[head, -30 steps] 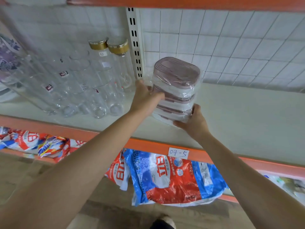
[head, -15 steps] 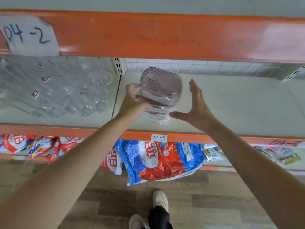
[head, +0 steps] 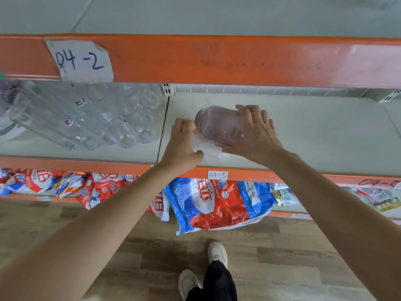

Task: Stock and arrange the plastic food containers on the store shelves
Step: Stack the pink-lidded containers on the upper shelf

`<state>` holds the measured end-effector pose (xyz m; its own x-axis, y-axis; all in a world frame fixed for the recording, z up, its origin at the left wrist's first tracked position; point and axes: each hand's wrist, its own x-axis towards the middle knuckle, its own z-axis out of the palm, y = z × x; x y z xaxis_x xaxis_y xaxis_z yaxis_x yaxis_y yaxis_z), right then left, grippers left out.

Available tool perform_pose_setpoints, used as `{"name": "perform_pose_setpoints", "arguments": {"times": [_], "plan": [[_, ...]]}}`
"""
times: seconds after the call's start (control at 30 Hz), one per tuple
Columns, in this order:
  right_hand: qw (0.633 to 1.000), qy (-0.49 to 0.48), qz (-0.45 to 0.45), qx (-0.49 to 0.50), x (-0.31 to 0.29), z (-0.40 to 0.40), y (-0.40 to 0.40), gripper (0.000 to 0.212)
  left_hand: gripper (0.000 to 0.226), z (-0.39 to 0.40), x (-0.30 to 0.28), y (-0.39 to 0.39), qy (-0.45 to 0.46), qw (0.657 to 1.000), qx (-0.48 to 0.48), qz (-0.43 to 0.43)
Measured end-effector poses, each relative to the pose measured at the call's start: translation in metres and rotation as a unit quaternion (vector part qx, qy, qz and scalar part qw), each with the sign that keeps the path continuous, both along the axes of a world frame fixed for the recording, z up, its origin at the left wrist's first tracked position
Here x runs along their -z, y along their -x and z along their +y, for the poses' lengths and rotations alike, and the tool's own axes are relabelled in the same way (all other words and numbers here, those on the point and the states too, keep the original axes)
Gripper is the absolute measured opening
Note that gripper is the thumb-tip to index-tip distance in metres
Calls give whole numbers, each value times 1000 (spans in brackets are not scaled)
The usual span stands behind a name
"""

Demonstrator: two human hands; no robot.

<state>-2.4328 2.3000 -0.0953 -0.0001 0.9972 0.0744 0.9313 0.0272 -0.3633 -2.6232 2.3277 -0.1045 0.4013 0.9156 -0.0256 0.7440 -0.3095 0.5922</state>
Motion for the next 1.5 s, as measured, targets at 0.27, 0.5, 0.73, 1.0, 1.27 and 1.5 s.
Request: {"name": "perform_pose_setpoints", "arguments": {"times": [0.27,0.5,0.73,1.0,1.27,1.5], "plan": [[996,44,30,70,15,-36,-22,88,84,15,-4,-12,-71,969,133,197],[987,72,86,112,35,-61,-41,86,108,42,0,-60,-35,941,159,295],[983,79,115,119,38,-73,-48,87,101,36,4,-57,-124,923,149,331],[987,83,94,101,29,-79,-36,88,96,15,-1,-17,-165,924,145,312],[995,84,15,44,-3,-71,12,94,89,-17,-43,67,-93,961,106,237],[989,142,-30,-2,-93,-94,38,87,92,-54,-124,121,-5,978,109,178]]}}
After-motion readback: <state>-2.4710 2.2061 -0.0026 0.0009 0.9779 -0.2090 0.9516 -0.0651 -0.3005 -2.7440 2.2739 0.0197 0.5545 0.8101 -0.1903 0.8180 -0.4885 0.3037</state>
